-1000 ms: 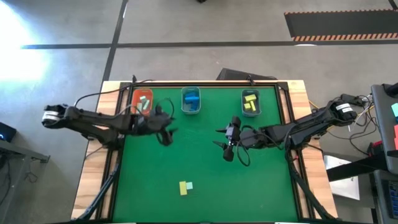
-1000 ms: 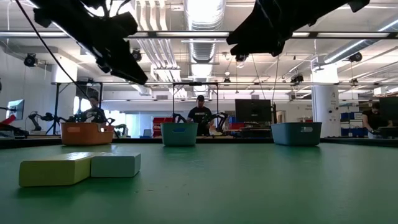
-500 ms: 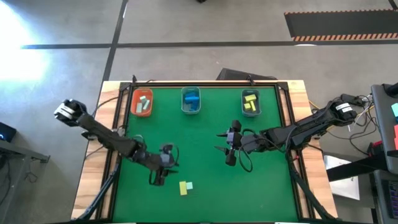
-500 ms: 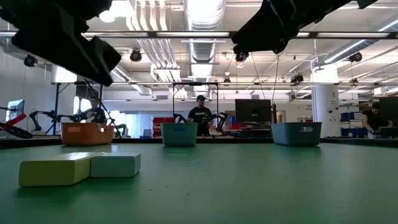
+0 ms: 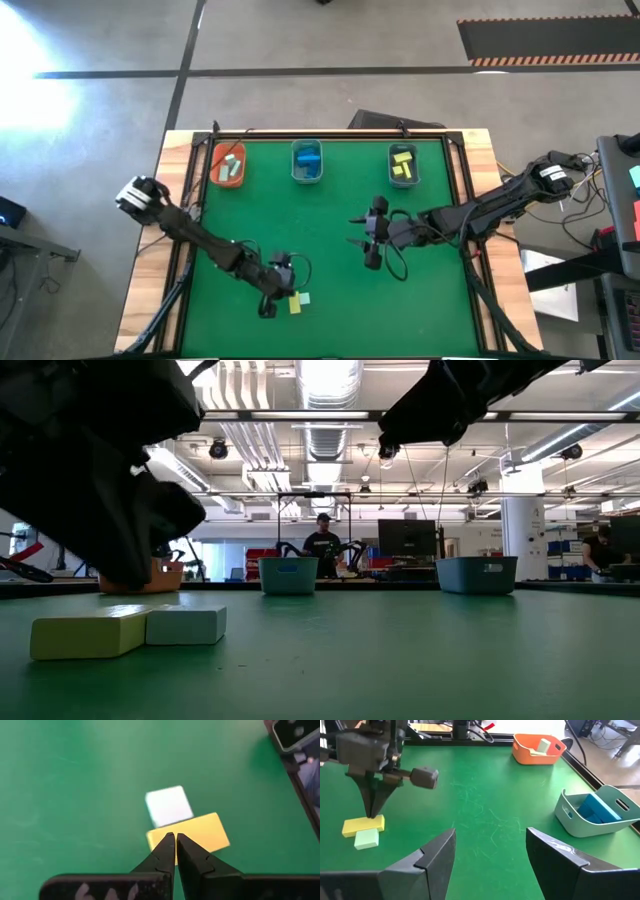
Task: Sort & place blocks by color
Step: Put the yellow block into the gray bin, then put the light blue block piece into the orange bin
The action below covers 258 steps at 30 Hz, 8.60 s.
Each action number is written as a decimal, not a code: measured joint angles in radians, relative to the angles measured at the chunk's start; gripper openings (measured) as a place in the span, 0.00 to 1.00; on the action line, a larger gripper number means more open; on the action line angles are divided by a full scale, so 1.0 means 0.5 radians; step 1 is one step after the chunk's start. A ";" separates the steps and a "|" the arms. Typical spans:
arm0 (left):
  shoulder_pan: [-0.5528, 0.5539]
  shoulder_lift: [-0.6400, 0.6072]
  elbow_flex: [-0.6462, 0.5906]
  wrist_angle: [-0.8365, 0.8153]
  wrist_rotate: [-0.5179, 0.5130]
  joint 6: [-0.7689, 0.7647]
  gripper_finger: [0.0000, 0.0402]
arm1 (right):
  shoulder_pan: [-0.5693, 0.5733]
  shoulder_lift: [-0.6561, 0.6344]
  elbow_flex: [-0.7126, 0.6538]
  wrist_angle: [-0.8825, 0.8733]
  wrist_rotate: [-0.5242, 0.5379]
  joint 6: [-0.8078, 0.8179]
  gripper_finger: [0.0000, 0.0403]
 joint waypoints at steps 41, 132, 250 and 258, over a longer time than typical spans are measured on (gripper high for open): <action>0.177 -0.250 -0.081 -0.603 -0.221 0.556 0.63 | 0.018 0.000 -0.010 0.000 0.007 0.057 0.56; 0.608 -0.076 -0.187 2.413 -0.408 1.564 0.27 | -0.253 0.291 -0.063 1.798 -0.604 -0.787 0.71; 0.620 -0.583 -0.542 2.286 -1.193 1.477 0.61 | -2.083 0.647 0.579 -1.743 -0.360 -1.610 0.46; 0.611 -0.583 -0.542 2.194 -1.190 1.386 0.61 | -2.079 0.644 0.767 -1.939 -0.361 -1.472 0.54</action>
